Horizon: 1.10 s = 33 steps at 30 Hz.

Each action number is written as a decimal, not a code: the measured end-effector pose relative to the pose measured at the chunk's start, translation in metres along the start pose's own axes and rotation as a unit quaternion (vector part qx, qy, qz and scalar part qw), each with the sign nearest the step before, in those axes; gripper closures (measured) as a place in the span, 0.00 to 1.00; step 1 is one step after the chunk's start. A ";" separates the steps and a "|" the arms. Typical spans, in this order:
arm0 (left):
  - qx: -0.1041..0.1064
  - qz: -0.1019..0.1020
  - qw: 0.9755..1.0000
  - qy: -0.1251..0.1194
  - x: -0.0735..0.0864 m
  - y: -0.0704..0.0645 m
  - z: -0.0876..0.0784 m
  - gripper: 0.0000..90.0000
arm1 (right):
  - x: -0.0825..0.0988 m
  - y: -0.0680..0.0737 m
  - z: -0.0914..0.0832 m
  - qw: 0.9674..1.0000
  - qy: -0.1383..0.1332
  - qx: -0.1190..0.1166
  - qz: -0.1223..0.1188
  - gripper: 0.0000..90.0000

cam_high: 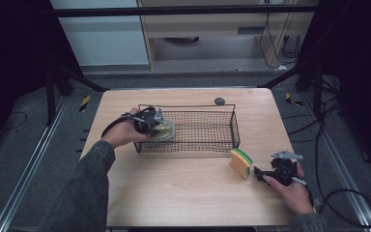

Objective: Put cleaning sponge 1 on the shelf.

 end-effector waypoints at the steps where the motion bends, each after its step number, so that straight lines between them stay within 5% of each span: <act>1: 0.000 0.000 1.000 0.001 0.000 0.000 0.000 0.78 | 0.000 0.000 0.000 1.000 0.000 0.000 0.000 0.01; 33: 0.020 -0.001 0.999 0.037 0.003 0.000 0.016 0.76 | 0.000 0.000 0.000 1.000 0.000 0.000 -0.003 0.01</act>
Point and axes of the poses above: each handheld gripper's, and its own axes: z roughly forward along the jaws, x roughly out of its underside, y roughly to its left, the point moved 1 cm from there along z, roughly forward along the jaws, and after that the axes turned 8 degrees about -x, right-handed, at the moved point
